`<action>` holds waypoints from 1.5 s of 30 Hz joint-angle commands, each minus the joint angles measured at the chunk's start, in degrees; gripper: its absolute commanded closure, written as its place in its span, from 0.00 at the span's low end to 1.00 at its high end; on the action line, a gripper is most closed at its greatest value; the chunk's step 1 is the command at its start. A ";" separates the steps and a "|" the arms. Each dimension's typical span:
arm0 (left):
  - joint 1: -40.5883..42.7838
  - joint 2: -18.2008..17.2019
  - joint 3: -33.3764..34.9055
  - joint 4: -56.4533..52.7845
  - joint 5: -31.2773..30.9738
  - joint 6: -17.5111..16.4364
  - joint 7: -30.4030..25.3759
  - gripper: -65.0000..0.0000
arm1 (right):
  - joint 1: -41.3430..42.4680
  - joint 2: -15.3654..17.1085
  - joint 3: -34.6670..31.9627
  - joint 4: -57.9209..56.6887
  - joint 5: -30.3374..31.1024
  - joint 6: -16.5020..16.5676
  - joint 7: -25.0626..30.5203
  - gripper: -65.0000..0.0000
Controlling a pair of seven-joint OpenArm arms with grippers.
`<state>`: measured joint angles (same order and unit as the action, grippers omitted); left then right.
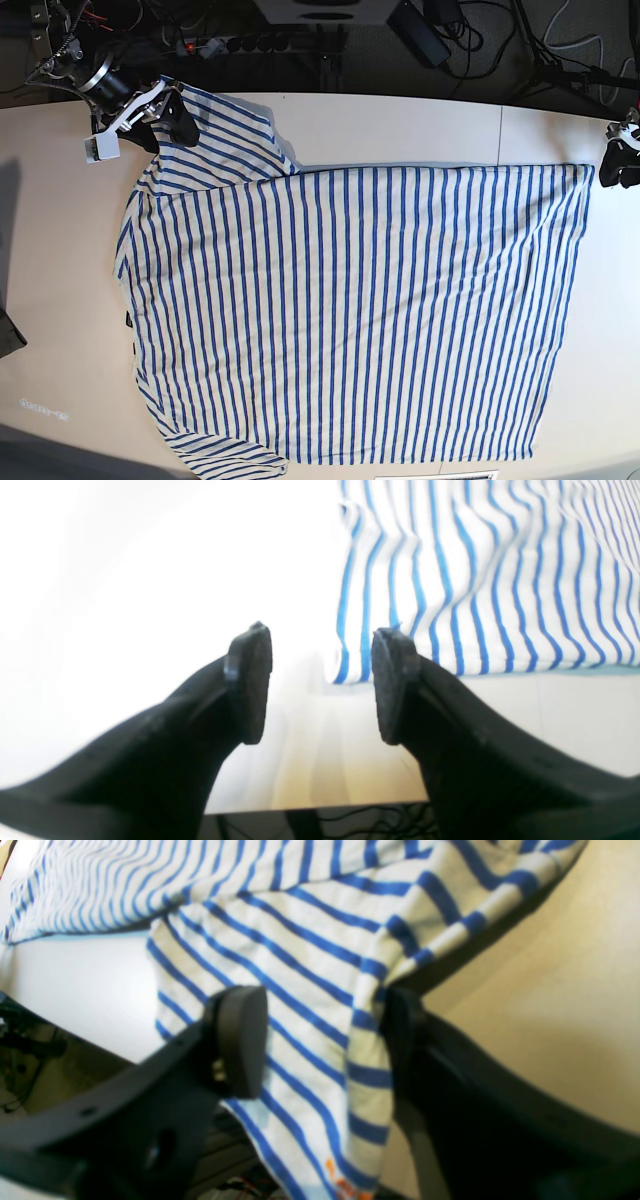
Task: Fold the T-shirt properly
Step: 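Grasp the shirt's collar-side corners, right gripper at shoulder, left at hem corner, then lift the grasped edge with both grippers and fold it over the shirt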
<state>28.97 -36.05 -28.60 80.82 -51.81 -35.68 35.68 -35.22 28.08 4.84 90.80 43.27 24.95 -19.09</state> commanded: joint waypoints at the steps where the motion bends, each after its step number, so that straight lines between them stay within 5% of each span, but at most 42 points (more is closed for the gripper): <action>1: -0.81 -1.11 0.63 -1.40 -1.03 -1.20 -0.59 0.46 | -1.31 0.33 -0.70 -0.94 -3.45 2.29 -7.02 0.45; 13: -9.64 -1.11 5.07 -16.22 -13.60 -4.32 8.17 0.46 | -1.40 0.33 -0.70 -0.94 -5.38 2.29 -7.08 0.45; 28: -11.04 -0.94 15.63 -15.93 -9.66 -4.32 8.81 0.48 | -1.33 0.33 -0.70 -0.92 -5.38 2.29 -6.86 0.46; 30: -11.04 -0.96 15.63 -15.93 -9.68 -4.32 8.24 0.57 | -1.33 0.33 -0.70 -0.92 -5.35 2.29 -5.62 0.53; 34: -11.02 -0.96 15.63 -15.93 -9.66 -4.32 4.15 0.90 | -1.31 0.33 -0.70 -0.90 -5.33 2.29 -4.81 1.00; 36: -11.06 -1.01 15.63 -15.93 -9.44 -4.32 2.45 1.00 | -1.31 0.33 -0.68 -0.81 -5.57 2.29 -4.76 1.00; 45: -13.77 -1.11 14.08 -14.34 -7.26 -4.32 4.76 1.00 | -1.51 0.35 3.10 2.89 -7.15 2.32 -5.57 1.00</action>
<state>15.07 -36.21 -14.35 66.13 -60.20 -40.77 39.35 -35.73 27.75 7.73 93.69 37.98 25.15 -22.20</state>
